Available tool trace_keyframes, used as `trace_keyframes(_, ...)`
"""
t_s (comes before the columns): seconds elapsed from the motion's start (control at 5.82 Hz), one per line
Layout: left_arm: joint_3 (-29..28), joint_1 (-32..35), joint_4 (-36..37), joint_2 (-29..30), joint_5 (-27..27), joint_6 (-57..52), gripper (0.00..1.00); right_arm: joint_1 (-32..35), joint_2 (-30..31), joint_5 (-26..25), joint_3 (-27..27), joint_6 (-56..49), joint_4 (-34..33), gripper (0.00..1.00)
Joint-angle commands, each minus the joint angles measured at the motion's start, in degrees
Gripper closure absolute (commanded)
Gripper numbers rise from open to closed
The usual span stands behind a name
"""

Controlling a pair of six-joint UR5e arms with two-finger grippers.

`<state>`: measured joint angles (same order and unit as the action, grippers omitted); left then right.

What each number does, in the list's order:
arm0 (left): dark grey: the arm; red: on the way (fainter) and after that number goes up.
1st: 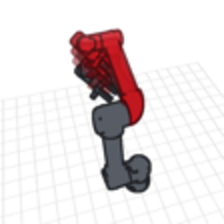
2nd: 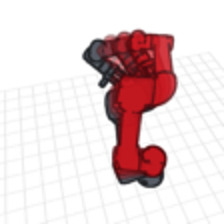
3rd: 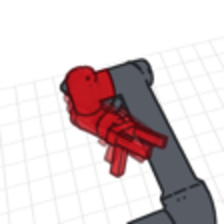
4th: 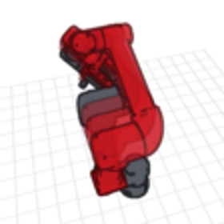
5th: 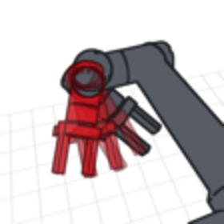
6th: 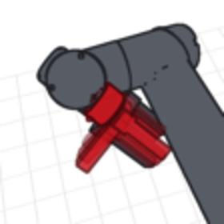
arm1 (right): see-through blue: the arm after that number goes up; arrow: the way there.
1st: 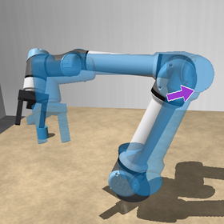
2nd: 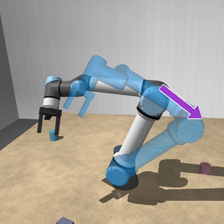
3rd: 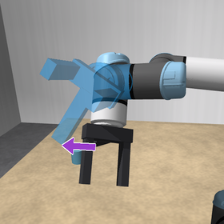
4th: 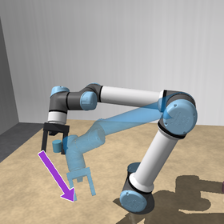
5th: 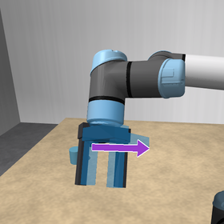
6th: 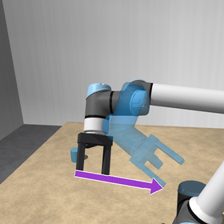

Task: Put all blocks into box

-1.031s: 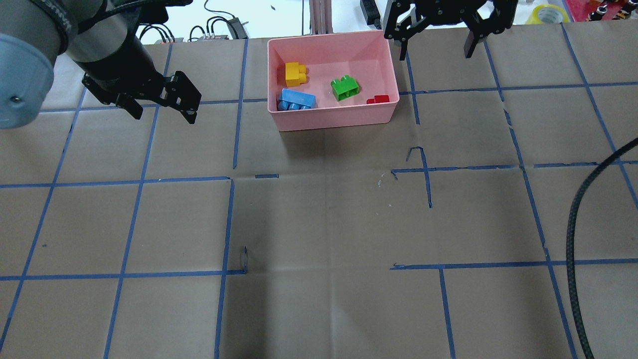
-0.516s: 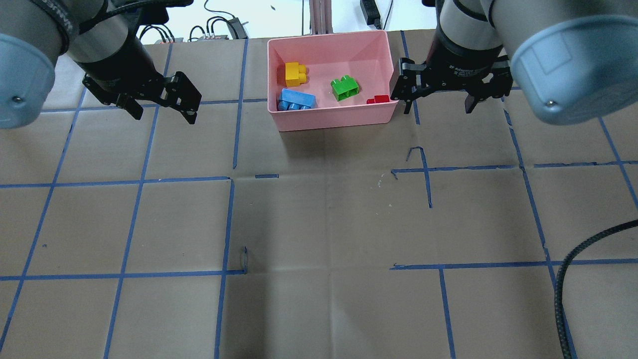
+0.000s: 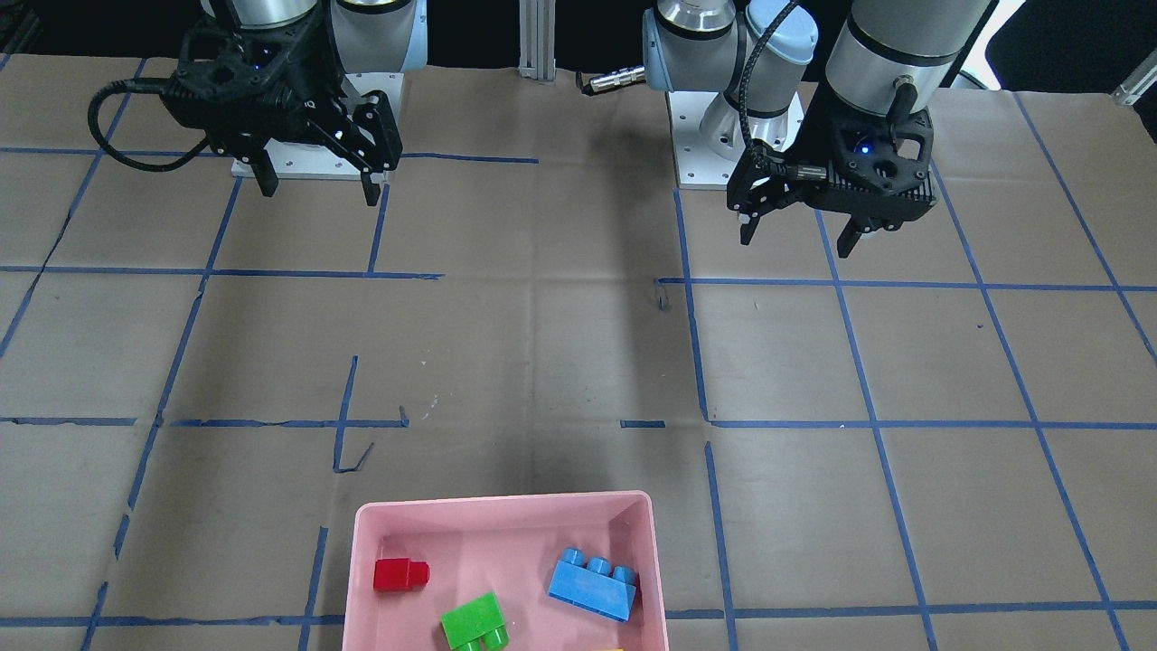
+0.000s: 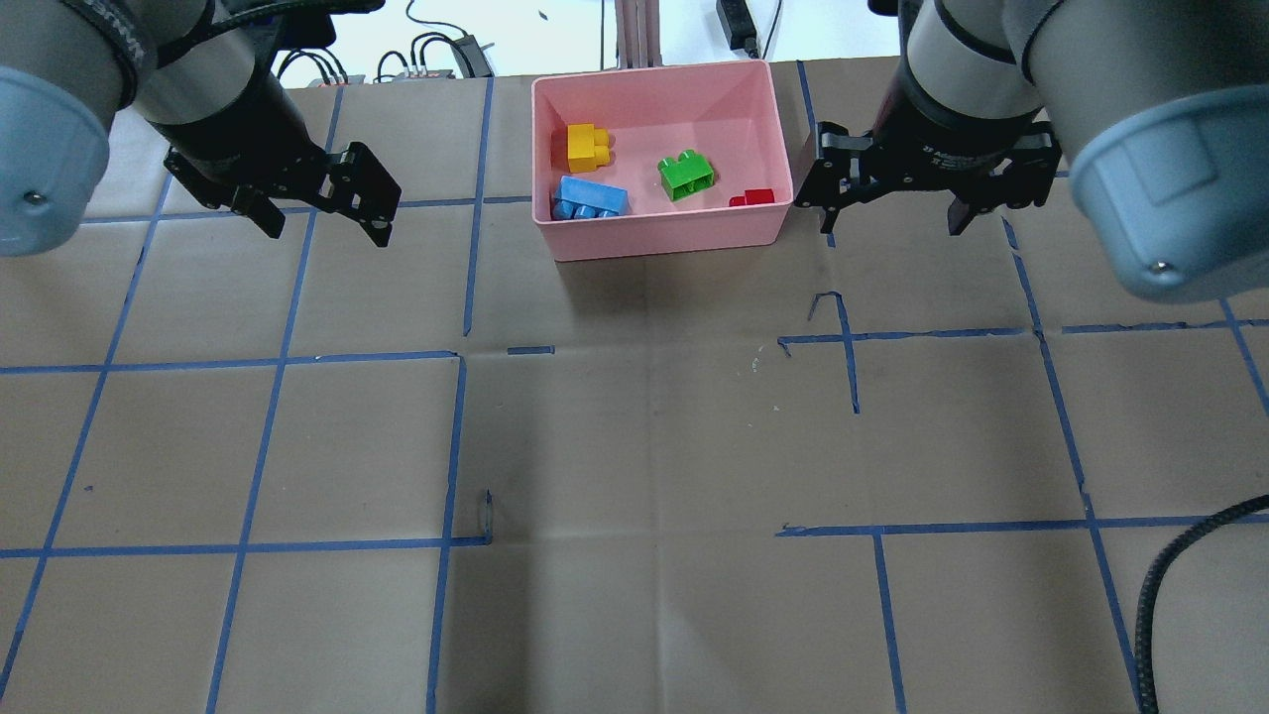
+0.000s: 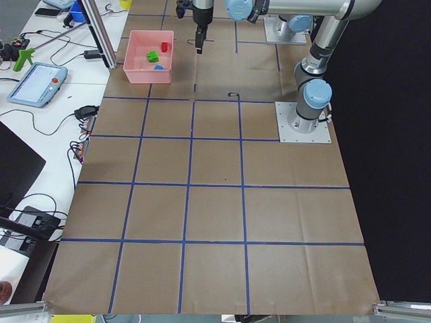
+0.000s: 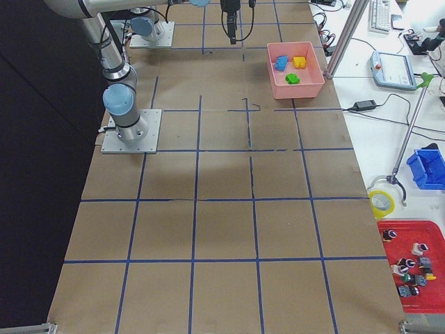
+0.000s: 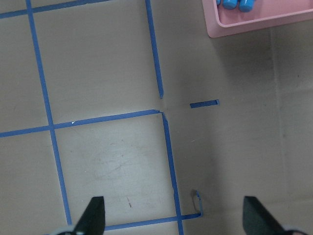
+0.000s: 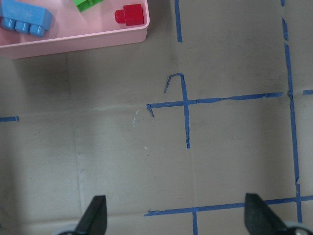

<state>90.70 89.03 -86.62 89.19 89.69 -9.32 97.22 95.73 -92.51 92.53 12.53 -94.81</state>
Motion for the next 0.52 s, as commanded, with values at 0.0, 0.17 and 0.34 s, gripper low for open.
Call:
trace_keyframes(0.0, 0.09, 0.00, -0.04, -0.07, 0.05, 0.00, 0.00, -3.42, 1.04, 0.57, 2.82, -0.31, 0.15, 0.01)
trace_keyframes(0.17, 0.09, 0.00, -0.04, 0.02, -0.04, 0.00, 0.00, -3.61, 1.04, 0.75, 2.83, -0.49, 0.15, 0.01)
trace_keyframes(0.34, 0.09, 0.00, 0.04, 0.10, -0.04, 0.00, 0.00, -3.88, 0.96, 0.92, 2.48, -0.49, -0.19, 0.01)
